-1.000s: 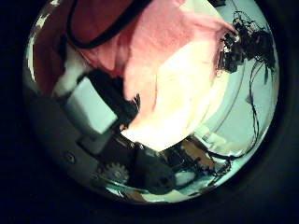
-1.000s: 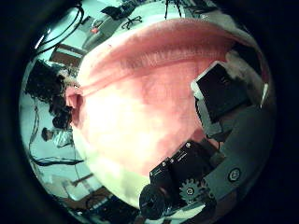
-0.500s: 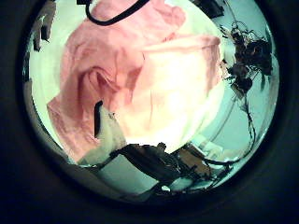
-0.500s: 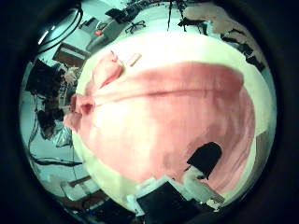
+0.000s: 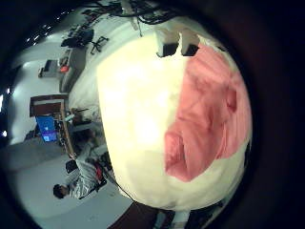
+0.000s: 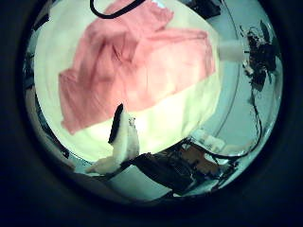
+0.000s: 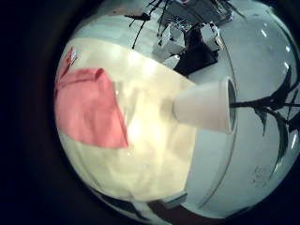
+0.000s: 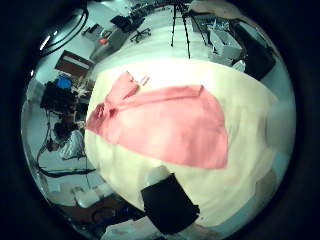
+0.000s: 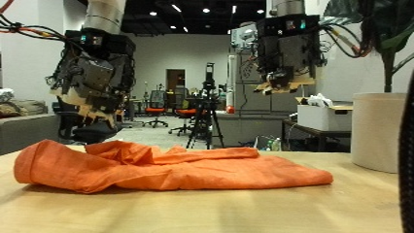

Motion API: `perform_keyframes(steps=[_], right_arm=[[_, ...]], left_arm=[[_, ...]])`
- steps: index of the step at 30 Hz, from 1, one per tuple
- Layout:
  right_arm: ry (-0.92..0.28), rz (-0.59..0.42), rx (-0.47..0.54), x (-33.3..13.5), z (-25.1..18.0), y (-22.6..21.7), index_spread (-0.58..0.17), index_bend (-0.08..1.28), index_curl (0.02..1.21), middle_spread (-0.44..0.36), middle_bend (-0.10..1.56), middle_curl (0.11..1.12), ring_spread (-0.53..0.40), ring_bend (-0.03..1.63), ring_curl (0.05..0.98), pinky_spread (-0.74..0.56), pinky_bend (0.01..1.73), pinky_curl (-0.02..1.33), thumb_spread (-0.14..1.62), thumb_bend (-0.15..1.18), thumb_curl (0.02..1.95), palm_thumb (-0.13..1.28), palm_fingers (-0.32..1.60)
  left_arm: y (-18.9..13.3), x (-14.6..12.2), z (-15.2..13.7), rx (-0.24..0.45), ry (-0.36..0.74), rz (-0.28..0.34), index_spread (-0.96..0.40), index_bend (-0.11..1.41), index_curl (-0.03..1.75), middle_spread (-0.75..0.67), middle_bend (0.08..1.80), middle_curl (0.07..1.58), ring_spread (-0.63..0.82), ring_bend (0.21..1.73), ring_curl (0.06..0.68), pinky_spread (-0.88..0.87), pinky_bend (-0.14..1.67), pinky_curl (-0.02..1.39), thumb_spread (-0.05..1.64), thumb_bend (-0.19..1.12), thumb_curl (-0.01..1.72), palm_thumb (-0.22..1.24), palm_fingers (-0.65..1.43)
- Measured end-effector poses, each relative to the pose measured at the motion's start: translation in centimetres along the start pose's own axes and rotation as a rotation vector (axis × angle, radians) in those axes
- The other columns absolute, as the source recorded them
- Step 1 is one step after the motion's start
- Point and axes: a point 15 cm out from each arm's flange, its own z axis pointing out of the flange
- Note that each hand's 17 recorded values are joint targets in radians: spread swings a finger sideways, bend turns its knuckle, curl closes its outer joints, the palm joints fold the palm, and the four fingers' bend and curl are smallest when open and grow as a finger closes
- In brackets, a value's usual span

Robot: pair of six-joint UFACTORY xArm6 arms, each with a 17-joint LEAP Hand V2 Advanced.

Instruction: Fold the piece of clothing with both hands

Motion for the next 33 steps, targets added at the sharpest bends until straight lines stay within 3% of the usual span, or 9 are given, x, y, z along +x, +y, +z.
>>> perform_keyframes(steps=[6,12,16,23,33], right_arm=[[-0.028,-0.052,-0.163,-0.3,4.2,4.7,-0.364,0.26,0.39,-0.090,0.35,0.34,0.182,0.35,0.197,0.33,0.43,0.25,1.43,0.56,0.45,0.00,-0.03],[-0.038,-0.060,-0.214,-0.3,6.9,6.2,-0.371,0.21,0.37,-0.071,0.28,0.33,0.195,0.29,0.189,0.32,0.37,0.25,1.36,0.49,0.38,0.07,0.00],[-0.022,-0.071,-0.207,0.2,8.4,5.9,-0.371,0.18,0.36,-0.058,0.26,0.32,0.193,0.26,0.192,0.31,0.33,0.25,1.27,0.42,0.35,0.17,0.04],[0.038,-0.121,-0.303,1.4,12.8,6.7,-0.364,0.19,0.35,-0.072,0.25,0.33,0.190,0.22,0.199,0.31,0.27,0.26,1.21,0.30,0.32,0.26,0.09],[0.062,-0.173,-0.368,1.6,15.6,7.3,-0.370,0.20,0.35,-0.075,0.22,0.33,0.190,0.18,0.193,0.30,0.21,0.27,1.17,0.10,0.29,0.25,0.13]], left_arm=[[3.0,2.9,3.7,-0.054,0.015,0.070,0.10,0.13,0.31,0.37,0.16,0.27,0.52,0.42,0.272,0.53,0.37,0.36,1.21,-0.02,0.38,0.40,-0.09],[4.3,4.0,6.6,-0.105,0.022,0.105,0.10,0.14,0.28,0.35,0.16,0.25,0.52,0.41,0.267,0.54,0.36,0.34,1.20,-0.02,0.36,0.39,-0.08],[4.3,4.1,7.7,-0.115,0.023,0.115,0.11,0.15,0.27,0.34,0.16,0.24,0.52,0.40,0.264,0.54,0.35,0.33,1.20,-0.02,0.35,0.39,-0.08],[5.1,4.4,9.4,-0.164,0.023,0.127,0.12,0.15,0.26,0.31,0.17,0.24,0.53,0.40,0.261,0.53,0.34,0.32,1.20,-0.01,0.33,0.41,-0.06],[6.6,4.3,10.4,-0.250,-0.014,0.162,0.12,0.17,0.29,0.30,0.18,0.23,0.53,0.38,0.255,0.51,0.31,0.32,1.17,-0.02,0.34,0.47,-0.02]])
